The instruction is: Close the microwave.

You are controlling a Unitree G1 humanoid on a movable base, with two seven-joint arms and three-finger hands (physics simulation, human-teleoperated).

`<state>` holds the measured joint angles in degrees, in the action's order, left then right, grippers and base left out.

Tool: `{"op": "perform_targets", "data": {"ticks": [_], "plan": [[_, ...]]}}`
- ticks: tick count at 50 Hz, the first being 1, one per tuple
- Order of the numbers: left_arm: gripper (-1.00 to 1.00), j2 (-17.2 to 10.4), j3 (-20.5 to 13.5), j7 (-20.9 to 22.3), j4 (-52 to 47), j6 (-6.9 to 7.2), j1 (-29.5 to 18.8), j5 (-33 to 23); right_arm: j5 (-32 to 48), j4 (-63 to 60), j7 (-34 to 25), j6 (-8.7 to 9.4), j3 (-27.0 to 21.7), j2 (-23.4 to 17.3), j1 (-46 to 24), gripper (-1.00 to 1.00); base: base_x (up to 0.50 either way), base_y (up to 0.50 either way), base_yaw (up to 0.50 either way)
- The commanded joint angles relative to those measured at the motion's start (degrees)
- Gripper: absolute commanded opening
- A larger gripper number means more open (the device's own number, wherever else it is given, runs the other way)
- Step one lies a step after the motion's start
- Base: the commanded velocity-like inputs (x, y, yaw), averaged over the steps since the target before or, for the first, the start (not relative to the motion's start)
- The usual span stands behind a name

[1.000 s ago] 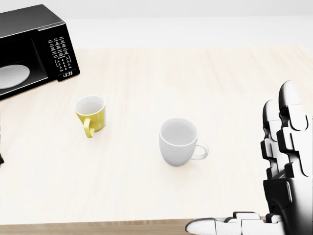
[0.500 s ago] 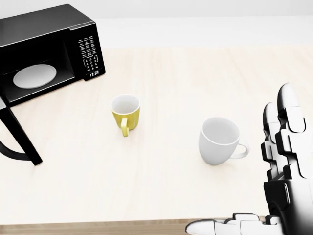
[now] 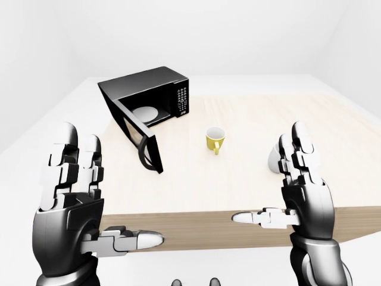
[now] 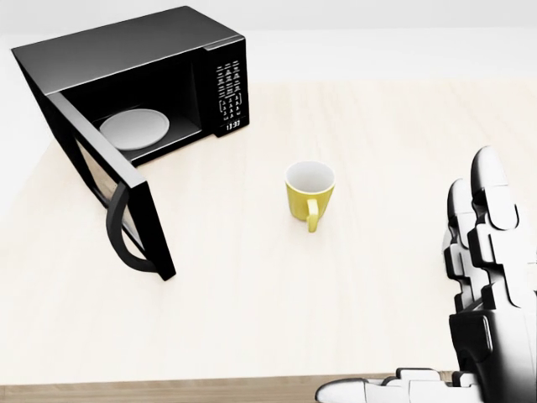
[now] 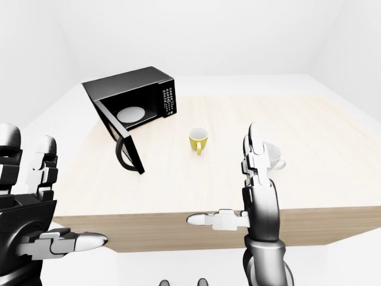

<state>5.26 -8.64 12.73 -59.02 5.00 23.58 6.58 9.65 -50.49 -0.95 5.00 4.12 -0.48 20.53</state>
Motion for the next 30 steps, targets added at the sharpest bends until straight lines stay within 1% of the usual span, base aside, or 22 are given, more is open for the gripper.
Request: {"op": "perform_targets", "data": {"ticks": [1,6,30], "plan": [[1.0,-0.02,0.19,-0.03,-0.22,0.0,0.03,-0.02,0.01,0.22,0.1,0.0,0.12,-0.14,-0.06,1.0,0.0,0.5,0.0],[1.0,-0.02,0.0,0.14,-0.37,0.0,0.34,0.17,0.41,0.28,0.36,0.0,0.94,-0.15,0.48,1.0,0.0,0.5,0.0],[1.0,0.22,-0.08,0.49,-0.21,0.0,0.48,-0.02,0.08,1.07,0.56,0.0,0.54,-0.41,0.02,1.0,0.0,0.5,0.0]]}}
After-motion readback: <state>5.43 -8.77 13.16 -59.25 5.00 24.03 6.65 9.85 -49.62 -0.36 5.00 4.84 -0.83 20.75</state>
